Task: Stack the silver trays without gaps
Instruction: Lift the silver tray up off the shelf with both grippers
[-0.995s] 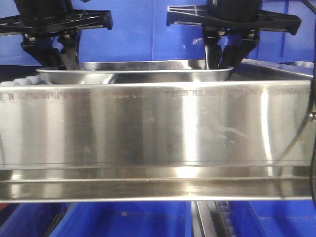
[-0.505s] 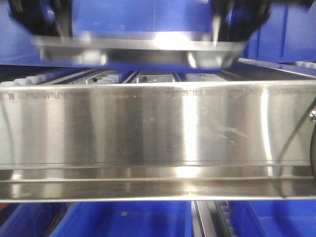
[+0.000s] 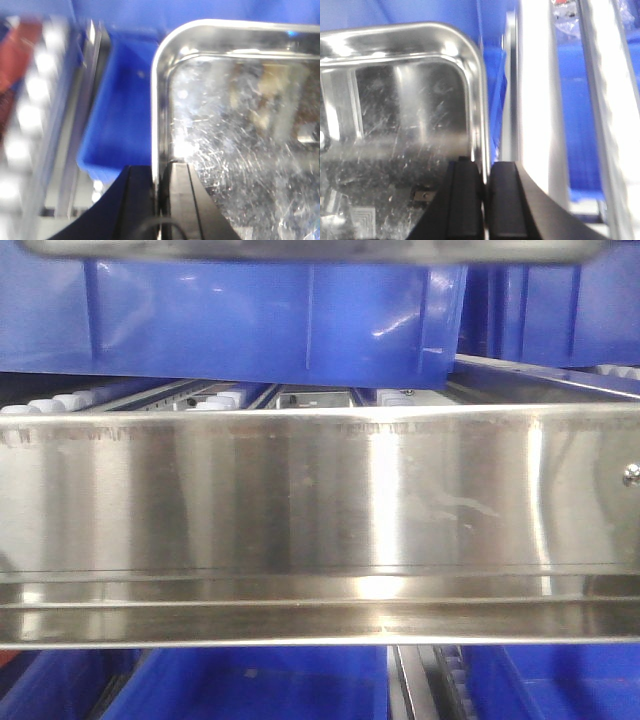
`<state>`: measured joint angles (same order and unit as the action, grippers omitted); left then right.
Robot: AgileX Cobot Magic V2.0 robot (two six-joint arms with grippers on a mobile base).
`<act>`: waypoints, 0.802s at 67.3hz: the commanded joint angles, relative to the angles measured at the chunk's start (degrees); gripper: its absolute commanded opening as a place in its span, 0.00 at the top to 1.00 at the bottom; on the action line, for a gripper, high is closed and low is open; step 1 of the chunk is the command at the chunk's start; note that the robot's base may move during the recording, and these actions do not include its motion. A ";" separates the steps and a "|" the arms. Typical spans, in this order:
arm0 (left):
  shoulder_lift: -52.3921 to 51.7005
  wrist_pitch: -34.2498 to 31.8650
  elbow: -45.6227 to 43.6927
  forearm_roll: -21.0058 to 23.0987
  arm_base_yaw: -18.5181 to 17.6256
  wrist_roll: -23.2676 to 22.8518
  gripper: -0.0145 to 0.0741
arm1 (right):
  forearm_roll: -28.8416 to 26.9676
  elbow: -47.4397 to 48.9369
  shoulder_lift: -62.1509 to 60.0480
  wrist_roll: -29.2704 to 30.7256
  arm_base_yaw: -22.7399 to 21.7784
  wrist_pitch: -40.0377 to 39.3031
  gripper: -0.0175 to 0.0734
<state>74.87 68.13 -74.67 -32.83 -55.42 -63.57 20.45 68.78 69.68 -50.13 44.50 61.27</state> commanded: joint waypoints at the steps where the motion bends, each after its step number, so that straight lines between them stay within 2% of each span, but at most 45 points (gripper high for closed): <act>1: -2.30 -0.38 3.39 -3.12 -5.29 -5.37 0.85 | 2.85 -3.32 -3.24 -3.58 3.30 -2.57 0.83; 9: -3.21 1.01 5.54 -5.01 -9.86 -9.85 0.85 | 6.16 -5.90 -4.84 -9.10 7.52 -0.97 0.83; 14: -3.21 1.17 5.67 -5.15 -11.13 -10.33 0.85 | 7.44 -5.87 -4.84 -9.61 9.01 -0.01 0.83; 29: -3.21 1.41 5.67 -7.53 -11.11 -10.33 0.85 | 8.86 -5.87 -4.64 -9.76 9.94 -0.24 0.83; 47: -3.21 1.83 5.67 -7.04 -10.66 -10.33 0.85 | 9.27 -5.87 -3.68 -10.17 9.94 0.00 0.83; 54: -3.21 1.83 5.67 -6.37 -9.53 -8.61 0.85 | 9.27 -5.87 -2.42 -10.40 9.94 0.00 0.83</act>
<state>72.12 71.36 -68.90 -39.41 -65.58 -74.26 28.37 62.69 66.23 -60.67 54.00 64.53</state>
